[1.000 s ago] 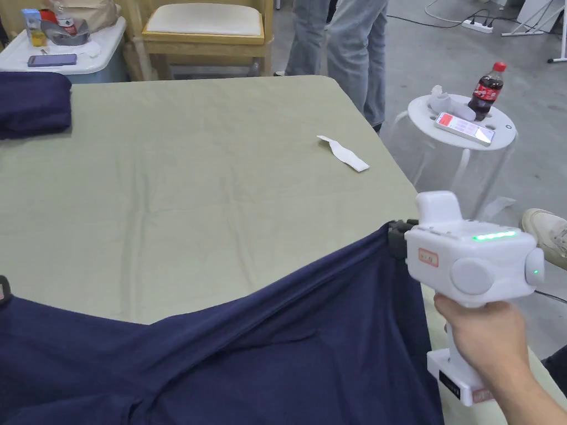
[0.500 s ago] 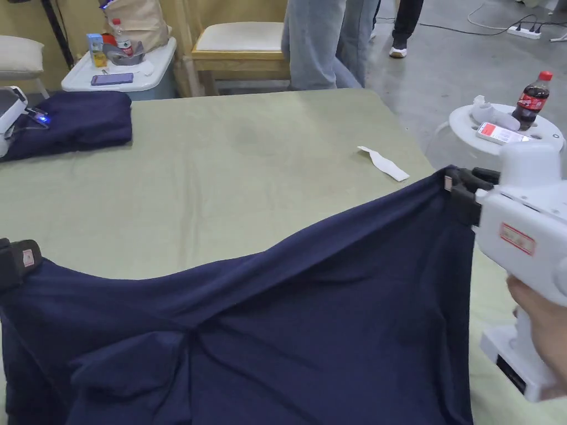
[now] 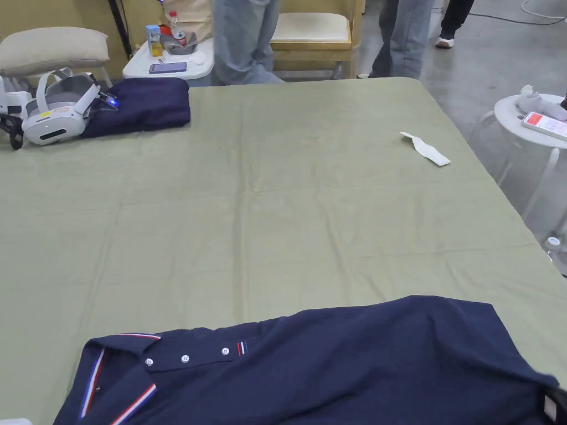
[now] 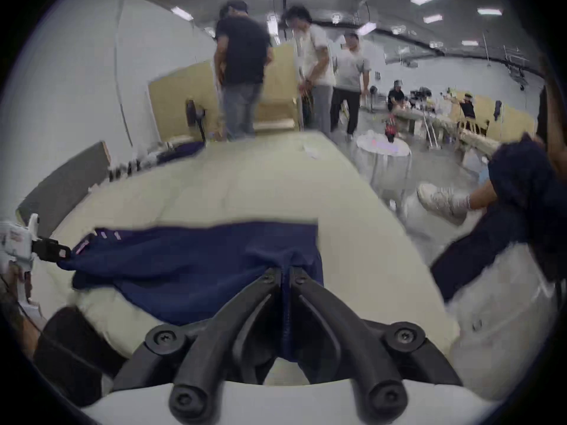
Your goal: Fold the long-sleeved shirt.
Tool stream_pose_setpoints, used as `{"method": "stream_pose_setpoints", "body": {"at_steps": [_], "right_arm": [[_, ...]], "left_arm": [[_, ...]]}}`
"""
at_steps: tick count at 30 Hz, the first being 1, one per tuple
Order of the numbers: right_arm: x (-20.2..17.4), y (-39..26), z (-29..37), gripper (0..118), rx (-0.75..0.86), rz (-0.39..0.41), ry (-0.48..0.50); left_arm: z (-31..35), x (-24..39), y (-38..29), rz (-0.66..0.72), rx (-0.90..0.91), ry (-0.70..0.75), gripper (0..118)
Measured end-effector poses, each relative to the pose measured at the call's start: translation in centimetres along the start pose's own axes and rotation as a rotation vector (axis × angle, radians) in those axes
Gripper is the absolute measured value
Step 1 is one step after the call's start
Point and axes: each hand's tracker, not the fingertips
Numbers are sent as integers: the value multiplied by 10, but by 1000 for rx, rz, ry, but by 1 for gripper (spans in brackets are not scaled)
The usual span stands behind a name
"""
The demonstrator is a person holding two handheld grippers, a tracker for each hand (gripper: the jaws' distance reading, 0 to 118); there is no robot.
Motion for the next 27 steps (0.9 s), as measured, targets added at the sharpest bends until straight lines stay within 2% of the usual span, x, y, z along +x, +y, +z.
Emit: {"method": "stream_pose_setpoints", "body": {"at_steps": [2,3,4,5,6,7,9,10,13,14,16,17,18,19,20,21,23,26,27], "right_arm": [[0,-18,-7,5,-71,17,-10],[-2,-21,-10,10,-99,37,-67],[-2,-21,-11,22,-104,48,-95],[2,-21,-13,37,-80,41,-83],[5,-14,-8,43,-66,11,-78],[6,-5,2,44,-24,-43,-67],[5,22,29,53,96,-95,-49],[2,33,39,53,133,-103,-36],[-12,64,69,53,251,-92,29],[-23,75,78,53,277,-78,54],[-44,87,86,53,291,-16,92],[-59,92,89,53,294,33,101],[-72,94,90,47,293,81,107],[-83,93,89,33,290,113,120],[-97,90,86,33,285,137,150],[-109,86,82,27,277,155,181],[-130,76,75,6,253,151,191],[-159,55,60,1,167,183,259],[-167,47,56,1,157,169,269]], "left_arm": [[-11,-3,-7,-2,-15,-5,4],[-14,-4,-9,5,-5,12,5],[-8,0,-5,11,1,15,10],[-3,-3,1,17,7,17,23],[6,-5,4,33,53,42,48],[17,-6,8,54,89,37,60],[50,-2,22,91,189,-49,61],[66,-4,24,102,234,-82,61],[111,-3,35,79,414,-173,61],[127,-4,37,75,418,-122,61],[140,8,41,60,407,-93,51],[146,9,40,49,409,-83,39],[148,10,38,35,403,-72,17],[149,12,35,21,395,-54,5],[148,23,34,3,388,-34,5],[146,25,28,-10,379,-13,4],[140,26,18,-36,347,-28,3],[125,29,-1,-16,273,-63,0],[118,27,-8,3,257,-91,0]]}}
